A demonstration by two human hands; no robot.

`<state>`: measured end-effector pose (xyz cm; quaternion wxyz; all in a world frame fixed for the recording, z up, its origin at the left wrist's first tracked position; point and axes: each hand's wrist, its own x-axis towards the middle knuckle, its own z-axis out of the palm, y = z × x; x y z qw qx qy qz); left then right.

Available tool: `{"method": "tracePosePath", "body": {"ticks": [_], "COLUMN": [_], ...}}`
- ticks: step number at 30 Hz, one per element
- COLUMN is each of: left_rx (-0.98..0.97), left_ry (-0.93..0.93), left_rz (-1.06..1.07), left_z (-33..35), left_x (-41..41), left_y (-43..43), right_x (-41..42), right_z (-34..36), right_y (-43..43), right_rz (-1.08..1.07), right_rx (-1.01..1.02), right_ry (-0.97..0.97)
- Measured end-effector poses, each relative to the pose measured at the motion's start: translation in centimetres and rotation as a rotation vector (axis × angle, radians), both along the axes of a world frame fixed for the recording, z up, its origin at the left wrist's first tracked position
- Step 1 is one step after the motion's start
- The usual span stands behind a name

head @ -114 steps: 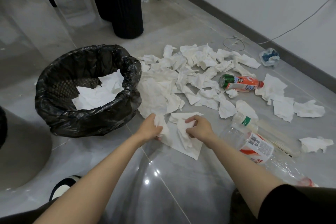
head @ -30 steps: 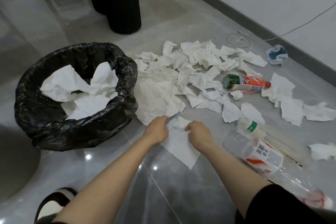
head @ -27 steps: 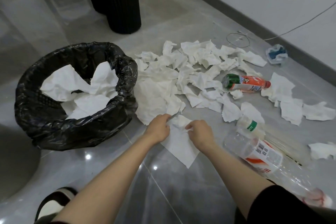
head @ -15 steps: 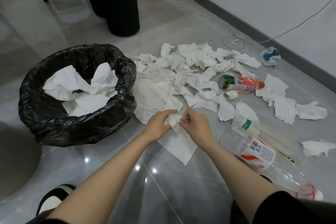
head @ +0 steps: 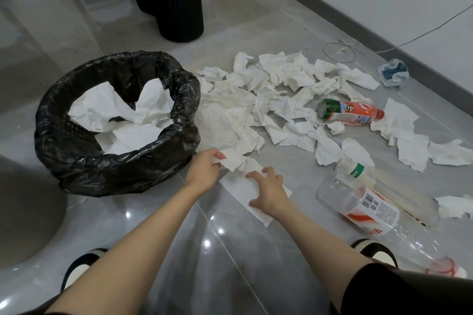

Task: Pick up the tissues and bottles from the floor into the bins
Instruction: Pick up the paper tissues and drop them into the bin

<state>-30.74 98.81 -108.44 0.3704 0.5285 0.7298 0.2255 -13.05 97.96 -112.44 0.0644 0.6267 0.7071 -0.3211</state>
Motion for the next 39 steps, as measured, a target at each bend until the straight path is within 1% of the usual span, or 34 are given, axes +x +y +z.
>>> {"method": "tracePosePath", "body": {"ticks": [4, 7, 10, 14, 19, 21, 24, 27, 29, 31, 34, 37, 39], "left_rx": [-0.027, -0.043, -0.032, -0.003, 0.149, 0.216, 0.337, 0.476, 0.556, 0.589, 0.564, 0.513, 0.479], "left_ry": [-0.073, -0.044, -0.015, 0.013, -0.007, -0.057, -0.136, -0.174, -0.121, -0.048, 0.009, 0.155, 0.242], "left_rz": [0.006, -0.035, -0.081, -0.091, -0.123, -0.113, -0.044, 0.026, 0.087, 0.148, 0.217, 0.235, 0.227], "left_z": [-0.3, -0.6, -0.6, 0.6, 4.2, 5.9, 9.0, 12.9, 15.1, 16.5, 17.8, 18.2, 17.9], "left_x": [-0.7, -0.9, -1.0, -0.7, 0.7, 1.2, 1.2, -0.2, -2.1, -4.5, -8.2, -12.1, -14.4], "left_y": [-0.2, -0.3, -0.3, -0.2, -0.3, -0.1, 0.3, 0.4, 0.5, 0.5, 0.0, -0.4, -0.6], "right_x": [-0.6, -0.7, -0.5, 0.1, -0.3, -1.0, -2.4, -4.6, -6.5, -8.7, -12.5, -16.7, -19.1], "right_z": [-0.6, -0.7, -1.0, -0.5, 3.6, 6.1, 10.1, 14.3, 16.8, 18.6, 20.1, 20.7, 20.5], "right_y": [0.6, 1.0, 0.9, 0.5, 2.0, 3.2, 4.6, 5.3, 5.6, 5.6, 5.7, 6.0, 6.3], "right_rz": [0.020, 0.045, -0.067, -0.333, -0.750, -0.844, -0.890, -0.846, -0.776, -0.657, -0.456, -0.285, -0.165], "right_rx": [0.035, 0.059, 0.020, 0.059, 0.245, 0.289, 0.359, 0.423, 0.436, 0.431, 0.420, 0.423, 0.432], "right_ry": [-0.049, -0.070, -0.032, 0.181, 0.448, 0.548, 0.700, 0.813, 0.869, 0.886, 0.843, 0.764, 0.675]}}
